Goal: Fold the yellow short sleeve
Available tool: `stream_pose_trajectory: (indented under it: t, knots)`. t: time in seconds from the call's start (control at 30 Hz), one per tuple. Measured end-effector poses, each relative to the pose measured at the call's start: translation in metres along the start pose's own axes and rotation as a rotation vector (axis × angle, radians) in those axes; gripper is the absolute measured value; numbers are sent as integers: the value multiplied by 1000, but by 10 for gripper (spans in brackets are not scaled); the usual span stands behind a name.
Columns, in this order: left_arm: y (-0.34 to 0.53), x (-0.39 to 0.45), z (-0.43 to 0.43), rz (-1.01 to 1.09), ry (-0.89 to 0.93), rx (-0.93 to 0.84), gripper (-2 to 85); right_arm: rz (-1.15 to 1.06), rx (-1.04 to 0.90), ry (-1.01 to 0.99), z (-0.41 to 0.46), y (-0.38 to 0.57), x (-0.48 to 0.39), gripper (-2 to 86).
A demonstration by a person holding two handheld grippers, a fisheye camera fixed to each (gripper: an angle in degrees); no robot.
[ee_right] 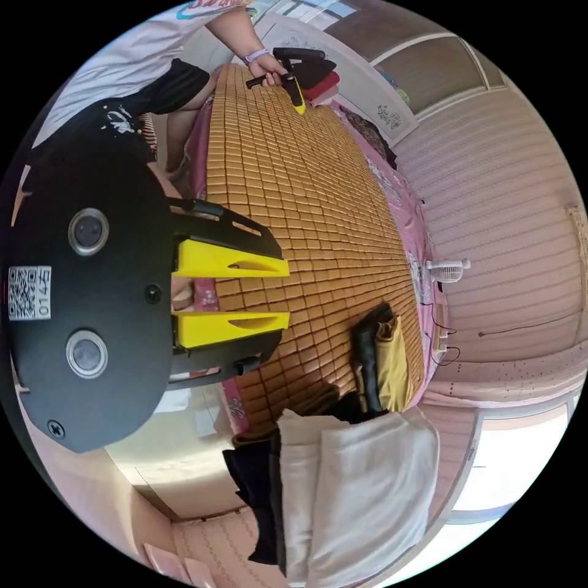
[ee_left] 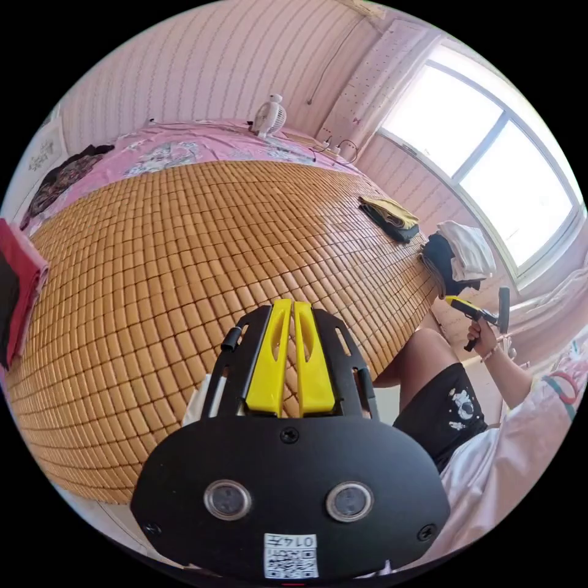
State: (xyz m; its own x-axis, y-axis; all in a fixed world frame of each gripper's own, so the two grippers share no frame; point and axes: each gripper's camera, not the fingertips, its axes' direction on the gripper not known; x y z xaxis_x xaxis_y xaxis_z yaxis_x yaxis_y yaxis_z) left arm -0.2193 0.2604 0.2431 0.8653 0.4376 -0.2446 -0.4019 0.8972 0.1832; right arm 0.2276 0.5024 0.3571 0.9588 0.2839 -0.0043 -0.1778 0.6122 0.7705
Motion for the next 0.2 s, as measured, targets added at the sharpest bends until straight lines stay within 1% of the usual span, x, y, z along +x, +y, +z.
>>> stream_pose_trajectory:
  t: [0.07, 0.13, 0.2]
  knots:
    - [43, -17, -43, -78, -55, 48, -9, 47, -118, -80, 2, 48, -27, 85]
    - [78, -31, -82, -148, -104, 115, -9, 44, -144, -90, -2, 63, -49, 85]
    - [116, -48, -124, -226, -155, 223, -7, 21, -134, -108, -7, 64, -72, 84]
